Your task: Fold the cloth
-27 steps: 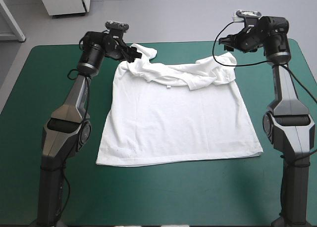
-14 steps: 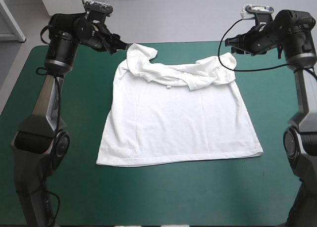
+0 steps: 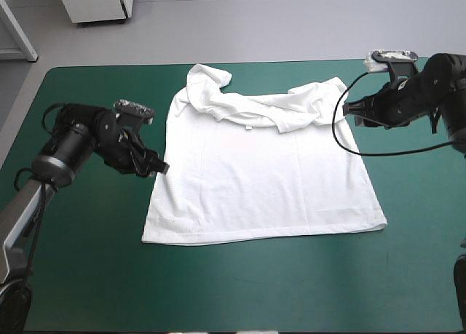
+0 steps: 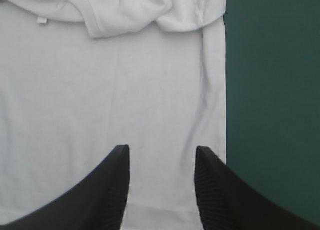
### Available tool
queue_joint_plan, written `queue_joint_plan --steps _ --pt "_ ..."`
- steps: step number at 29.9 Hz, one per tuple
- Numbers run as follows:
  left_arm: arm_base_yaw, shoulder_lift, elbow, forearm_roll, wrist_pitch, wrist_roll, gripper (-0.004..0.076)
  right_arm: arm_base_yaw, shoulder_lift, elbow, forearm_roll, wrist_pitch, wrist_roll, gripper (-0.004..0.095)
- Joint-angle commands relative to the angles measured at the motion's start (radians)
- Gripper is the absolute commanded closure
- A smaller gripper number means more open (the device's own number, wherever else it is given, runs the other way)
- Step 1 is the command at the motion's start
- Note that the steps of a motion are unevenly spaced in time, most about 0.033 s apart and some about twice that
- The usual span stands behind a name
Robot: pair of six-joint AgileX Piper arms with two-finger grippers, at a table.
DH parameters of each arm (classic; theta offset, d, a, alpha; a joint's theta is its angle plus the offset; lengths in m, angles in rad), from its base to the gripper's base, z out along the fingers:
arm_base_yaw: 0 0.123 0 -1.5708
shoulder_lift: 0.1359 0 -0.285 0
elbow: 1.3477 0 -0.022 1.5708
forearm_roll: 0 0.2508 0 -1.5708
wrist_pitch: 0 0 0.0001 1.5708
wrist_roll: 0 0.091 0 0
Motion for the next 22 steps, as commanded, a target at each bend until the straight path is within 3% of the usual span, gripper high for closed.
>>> queue_joint_plan --steps 1,9,22 --pt "-0.001 -0.082 0.114 -0.052 -0.062 0.002 0.0323 -0.004 -0.1 0.071 -0.004 -0.029 -0.009 0.0515" --pt "-0.091 -0.109 0.334 -0.023 -0.137 -0.093 0.0323 -0.004 -0.257 0.283 -0.035 -0.043 -0.009 0.055" --pt "-0.093 -0.109 0.42 -0.015 -0.167 -0.175 0.0323 -0.004 -0.358 0.322 -0.069 -0.038 -0.005 0.0577"
